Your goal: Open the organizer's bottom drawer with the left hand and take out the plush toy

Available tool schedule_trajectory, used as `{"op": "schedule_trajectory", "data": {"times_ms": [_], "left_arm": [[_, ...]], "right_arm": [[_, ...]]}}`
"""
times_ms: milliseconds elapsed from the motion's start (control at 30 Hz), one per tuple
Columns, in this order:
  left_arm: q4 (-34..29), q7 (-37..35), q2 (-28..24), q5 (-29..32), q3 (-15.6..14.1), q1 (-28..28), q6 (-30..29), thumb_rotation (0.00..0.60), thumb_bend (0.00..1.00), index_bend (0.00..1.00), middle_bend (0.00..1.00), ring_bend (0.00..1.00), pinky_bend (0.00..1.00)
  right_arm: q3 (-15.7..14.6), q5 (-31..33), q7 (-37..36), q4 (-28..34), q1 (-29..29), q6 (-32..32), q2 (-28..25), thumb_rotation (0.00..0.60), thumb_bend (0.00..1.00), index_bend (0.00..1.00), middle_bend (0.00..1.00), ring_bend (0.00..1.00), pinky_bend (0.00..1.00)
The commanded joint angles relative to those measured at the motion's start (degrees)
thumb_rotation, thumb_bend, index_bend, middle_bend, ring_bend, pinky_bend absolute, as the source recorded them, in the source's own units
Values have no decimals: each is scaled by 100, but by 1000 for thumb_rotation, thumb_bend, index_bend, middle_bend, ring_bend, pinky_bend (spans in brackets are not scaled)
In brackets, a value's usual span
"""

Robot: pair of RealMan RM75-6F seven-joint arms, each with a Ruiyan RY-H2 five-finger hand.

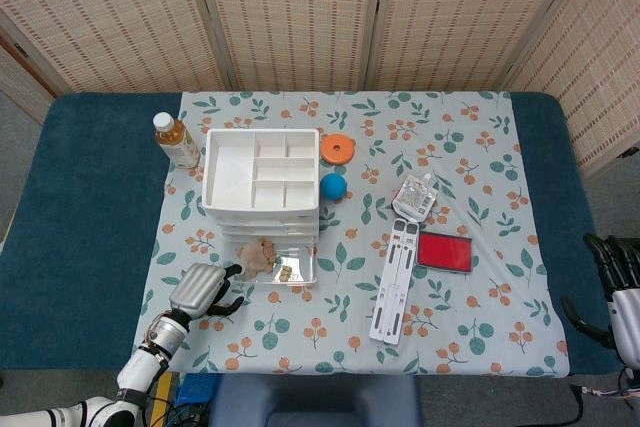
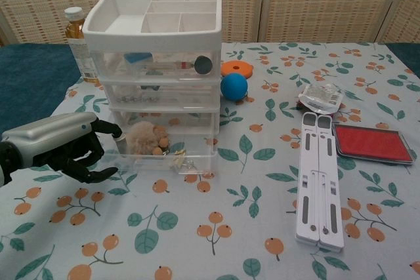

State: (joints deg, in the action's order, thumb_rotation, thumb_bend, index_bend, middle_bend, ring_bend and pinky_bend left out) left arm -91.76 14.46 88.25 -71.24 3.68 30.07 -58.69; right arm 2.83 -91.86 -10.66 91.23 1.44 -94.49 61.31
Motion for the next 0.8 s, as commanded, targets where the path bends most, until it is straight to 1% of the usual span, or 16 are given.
{"op": "schedule_trajectory", "data": {"times_ms": [33,467,533,633,800], "left_arm": [[-70,46,-55,0,-33,7,15,600,344,402,872,1000,1000],[-303,-12,-221,-97,-139,-13,7,600,344,391,872,1000,1000],[-334,-30,-257,-134,-161,-21,-4,600,344,372,872,1000,1000],[-413,-81,-361,-289,-182,-36,-80,600,344,330,872,1000,1000],[-496,30,-661,-694,-233,31,-163,600,344,309,872,1000,1000]], "right_arm": [[3,1,-1,2,1,-4,-2,600,341,0,84,0,41],[20,-15,-30,-19,2,-45,15,600,341,0,84,0,41],[18,-28,-25,-24,3,-53,13,600,341,0,84,0,41],[37,-42,-6,-10,6,-94,-17,600,341,0,84,0,41],[69,-76,83,51,21,-180,-123,600,341,0,84,0,41]]}}
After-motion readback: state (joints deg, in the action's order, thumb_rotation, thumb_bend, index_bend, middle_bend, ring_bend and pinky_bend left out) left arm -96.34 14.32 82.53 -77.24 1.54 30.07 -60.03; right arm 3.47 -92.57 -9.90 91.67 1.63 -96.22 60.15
